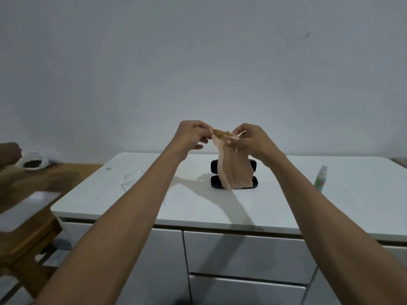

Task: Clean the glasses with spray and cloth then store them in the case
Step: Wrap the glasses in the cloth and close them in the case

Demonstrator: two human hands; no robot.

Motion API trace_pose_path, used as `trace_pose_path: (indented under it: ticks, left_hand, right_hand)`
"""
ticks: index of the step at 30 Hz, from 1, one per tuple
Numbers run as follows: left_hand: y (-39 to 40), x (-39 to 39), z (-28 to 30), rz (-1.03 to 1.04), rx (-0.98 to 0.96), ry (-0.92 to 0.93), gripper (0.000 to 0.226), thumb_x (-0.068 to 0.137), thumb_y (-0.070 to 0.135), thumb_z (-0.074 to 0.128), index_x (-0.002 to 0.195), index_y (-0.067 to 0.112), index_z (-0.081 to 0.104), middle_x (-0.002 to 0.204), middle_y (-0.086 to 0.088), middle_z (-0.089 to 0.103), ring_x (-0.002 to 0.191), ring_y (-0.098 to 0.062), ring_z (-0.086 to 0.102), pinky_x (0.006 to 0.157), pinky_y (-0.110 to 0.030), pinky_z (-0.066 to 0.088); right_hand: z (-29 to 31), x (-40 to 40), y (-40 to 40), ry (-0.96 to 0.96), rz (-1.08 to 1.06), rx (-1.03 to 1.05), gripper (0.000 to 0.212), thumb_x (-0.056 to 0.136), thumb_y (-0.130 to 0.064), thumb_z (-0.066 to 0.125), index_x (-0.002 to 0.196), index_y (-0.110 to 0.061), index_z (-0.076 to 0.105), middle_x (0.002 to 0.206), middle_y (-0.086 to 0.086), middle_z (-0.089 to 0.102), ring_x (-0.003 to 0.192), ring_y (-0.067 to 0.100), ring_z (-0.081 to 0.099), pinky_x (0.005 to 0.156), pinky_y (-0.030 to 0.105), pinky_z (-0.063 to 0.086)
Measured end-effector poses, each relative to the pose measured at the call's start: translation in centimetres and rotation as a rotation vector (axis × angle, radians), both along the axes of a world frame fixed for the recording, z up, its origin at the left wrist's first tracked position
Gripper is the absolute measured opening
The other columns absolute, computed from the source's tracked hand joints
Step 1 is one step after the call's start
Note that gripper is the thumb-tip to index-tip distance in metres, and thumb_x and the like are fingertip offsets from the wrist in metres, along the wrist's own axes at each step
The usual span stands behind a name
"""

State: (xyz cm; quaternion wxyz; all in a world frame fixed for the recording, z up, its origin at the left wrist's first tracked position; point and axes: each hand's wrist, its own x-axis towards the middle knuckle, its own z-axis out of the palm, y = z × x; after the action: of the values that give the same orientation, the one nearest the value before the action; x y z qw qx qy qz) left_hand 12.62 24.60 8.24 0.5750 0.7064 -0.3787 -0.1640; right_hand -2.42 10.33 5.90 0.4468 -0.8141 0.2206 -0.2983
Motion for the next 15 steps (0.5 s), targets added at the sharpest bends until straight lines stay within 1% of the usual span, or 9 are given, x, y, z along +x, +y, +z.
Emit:
trace_pose_path:
  ticks: [1,3,5,7,9,12,15]
  left_hand:
    - [0.1,0.1,0.0,0.009,-0.001,0.000,0.013,0.086,0.010,0.073,0.097,0.005,0.076,0.081,-0.002,0.073,0.074,-0.015,0.065,0.092,-0.044,0.058]
    - [0.3,0.4,-0.1,0.014,-0.003,-0.002,0.012,0.086,0.011,0.073,0.096,0.007,0.077,0.082,-0.001,0.073,0.075,-0.015,0.065,0.092,-0.044,0.058]
    - [0.5,0.6,-0.2,0.015,-0.007,-0.001,0.009,0.086,0.012,0.073,0.094,0.009,0.078,0.081,0.001,0.072,0.074,-0.014,0.064,0.092,-0.044,0.058]
    - [0.6,0.8,-0.3,0.019,-0.004,0.005,0.009,0.086,0.012,0.073,0.093,0.010,0.078,0.081,0.002,0.072,0.075,-0.014,0.063,0.091,-0.043,0.058]
    - [0.7,0.9,-0.5,0.015,0.006,0.020,0.008,0.085,0.013,0.074,0.091,0.011,0.078,0.082,0.003,0.071,0.077,-0.015,0.063,0.092,-0.043,0.058]
    - [0.7,1.1,-1.0,-0.003,0.026,0.039,0.005,0.085,0.015,0.074,0.089,0.015,0.077,0.086,0.004,0.072,0.082,-0.016,0.064,0.092,-0.043,0.057]
    - [0.6,1.4,-1.9,-0.029,0.045,0.026,0.010,0.087,0.015,0.074,0.096,0.012,0.077,0.087,0.003,0.072,0.084,-0.016,0.065,0.094,-0.045,0.057]
  right_hand:
    - [-0.2,-0.2,-0.1,-0.023,0.004,0.010,0.013,0.078,-0.020,0.076,0.088,-0.017,0.069,0.077,0.002,0.072,0.072,0.020,0.067,0.072,0.040,0.053]
    - [-0.4,-0.7,-0.4,-0.041,0.016,0.011,0.002,0.084,-0.014,0.073,0.085,-0.015,0.072,0.080,0.006,0.074,0.074,0.019,0.067,0.077,0.042,0.056]
    - [-0.7,-1.1,-0.7,-0.033,0.001,0.009,0.005,0.089,-0.018,0.072,0.087,-0.015,0.076,0.090,0.009,0.075,0.080,0.017,0.066,0.080,0.039,0.057]
    - [-0.8,-1.4,-1.0,-0.015,-0.012,0.013,0.011,0.092,-0.025,0.071,0.091,-0.017,0.078,0.094,0.004,0.074,0.085,0.015,0.066,0.079,0.035,0.057]
    - [-0.8,-1.8,-1.2,-0.005,-0.022,0.011,0.012,0.095,-0.024,0.068,0.095,-0.016,0.078,0.091,-0.001,0.072,0.085,0.013,0.066,0.077,0.032,0.055]
    - [-0.9,-2.2,-1.5,-0.015,-0.046,0.015,0.011,0.093,-0.015,0.069,0.098,-0.011,0.077,0.088,0.002,0.072,0.079,0.013,0.066,0.072,0.029,0.051]
    - [-1.2,-2.6,-1.9,-0.045,-0.102,0.029,0.009,0.088,-0.013,0.074,0.095,-0.010,0.077,0.084,0.005,0.072,0.070,0.012,0.067,0.068,0.028,0.049]
